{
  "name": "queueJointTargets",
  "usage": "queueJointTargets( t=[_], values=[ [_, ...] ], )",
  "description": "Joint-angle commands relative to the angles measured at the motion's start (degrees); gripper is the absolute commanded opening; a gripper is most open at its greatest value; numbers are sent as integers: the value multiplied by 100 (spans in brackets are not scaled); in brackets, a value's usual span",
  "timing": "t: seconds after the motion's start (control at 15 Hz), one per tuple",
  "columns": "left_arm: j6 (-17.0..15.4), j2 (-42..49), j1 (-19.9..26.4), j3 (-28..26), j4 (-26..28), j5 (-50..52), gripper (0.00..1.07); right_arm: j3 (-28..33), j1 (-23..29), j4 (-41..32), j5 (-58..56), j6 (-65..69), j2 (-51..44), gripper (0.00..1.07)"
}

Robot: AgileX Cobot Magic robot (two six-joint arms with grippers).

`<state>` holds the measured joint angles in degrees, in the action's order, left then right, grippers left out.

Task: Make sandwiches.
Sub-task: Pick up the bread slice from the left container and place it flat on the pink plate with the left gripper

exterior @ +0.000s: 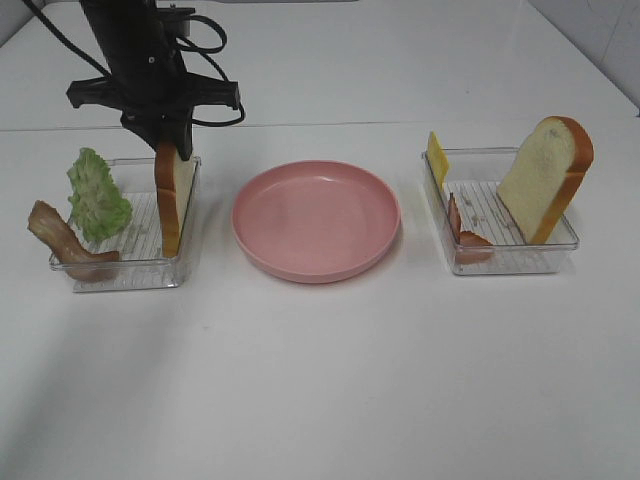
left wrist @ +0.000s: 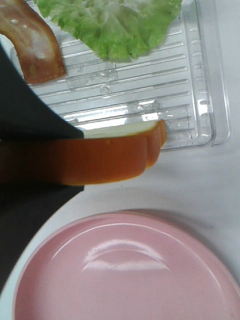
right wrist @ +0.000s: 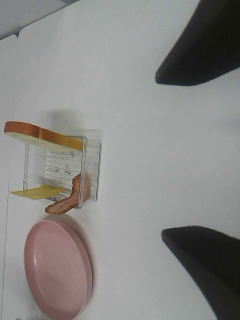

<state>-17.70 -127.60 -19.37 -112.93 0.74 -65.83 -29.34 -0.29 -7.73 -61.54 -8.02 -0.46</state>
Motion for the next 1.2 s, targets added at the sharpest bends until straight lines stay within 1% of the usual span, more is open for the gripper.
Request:
queueJointTargets(
  t=[0.07, 0.2, 0.33, 0.4, 0.6, 0.67, 0.73, 0.87, 1.2],
  values=[
    [218, 619, -23, -40, 275, -304, 0, 23, -34, -11, 69, 6, -69, 74],
    [281, 865, -23, -40, 367, -435, 0, 23, -34, -11, 69, 6, -69, 74],
    [378, 968, -23, -40, 584, -430, 0, 23, -34, -11, 69, 6, -69, 74],
    [464, 980, -23, -40, 1043, -372, 0, 23, -34, -11, 69, 6, -69, 74],
    [951, 871, -23, -23, 2223, 178, 0, 23, -34, -11, 69, 6, -69, 74],
    [1060, 773, -23, -23, 2567, 372, 0, 23, -34, -11, 69, 6, -69, 74],
    [1077, 722, -23, -23, 2744, 476, 0, 23, -34, -11, 69, 6, -69, 74],
    [1157, 390, -23, -23, 3369, 699, 0, 23, -34, -11, 69, 6, -69, 74],
    [1180, -504, -23, -23, 4263, 905, 0, 23, -34, -11, 69, 6, -69, 74]
  ],
)
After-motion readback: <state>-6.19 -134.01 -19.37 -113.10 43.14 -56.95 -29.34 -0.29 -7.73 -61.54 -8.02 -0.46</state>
